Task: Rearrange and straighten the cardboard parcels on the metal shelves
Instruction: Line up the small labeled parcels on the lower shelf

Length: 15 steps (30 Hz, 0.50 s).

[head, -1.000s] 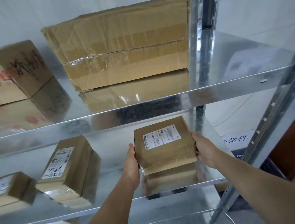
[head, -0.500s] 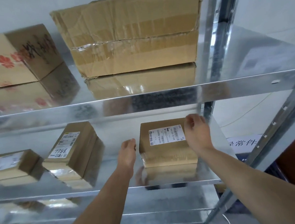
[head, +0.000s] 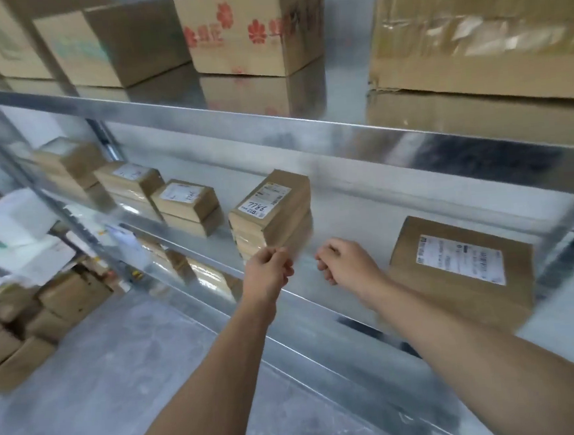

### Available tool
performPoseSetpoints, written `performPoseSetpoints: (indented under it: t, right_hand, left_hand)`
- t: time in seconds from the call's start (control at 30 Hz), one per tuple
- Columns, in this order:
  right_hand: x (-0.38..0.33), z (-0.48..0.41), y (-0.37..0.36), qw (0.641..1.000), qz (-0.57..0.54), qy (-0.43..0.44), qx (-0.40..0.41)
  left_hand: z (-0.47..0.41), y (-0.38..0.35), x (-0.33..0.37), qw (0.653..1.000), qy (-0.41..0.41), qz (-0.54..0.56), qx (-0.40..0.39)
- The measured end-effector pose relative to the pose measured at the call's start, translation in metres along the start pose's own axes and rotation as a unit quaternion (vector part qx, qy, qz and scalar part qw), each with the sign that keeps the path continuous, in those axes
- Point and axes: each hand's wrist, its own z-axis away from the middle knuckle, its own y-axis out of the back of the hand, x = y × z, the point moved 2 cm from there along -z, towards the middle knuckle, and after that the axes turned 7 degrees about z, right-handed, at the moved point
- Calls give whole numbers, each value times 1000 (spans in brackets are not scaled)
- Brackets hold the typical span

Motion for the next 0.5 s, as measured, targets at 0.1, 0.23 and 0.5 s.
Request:
performPoseSetpoints:
  t: [0.1,0.23,0.5]
  right_hand:
    - [-27,-4,-56,998,4,23,-55]
    - [-67,-3,-133,993,-1,45,-113]
    - [-128,12,-280,980,7,74,-187]
  left_hand:
    - [-1,63,-2,998,7,23,62]
    - [2,148,-1,991,10,33,126]
    - [5,301,4,975,22,29,220]
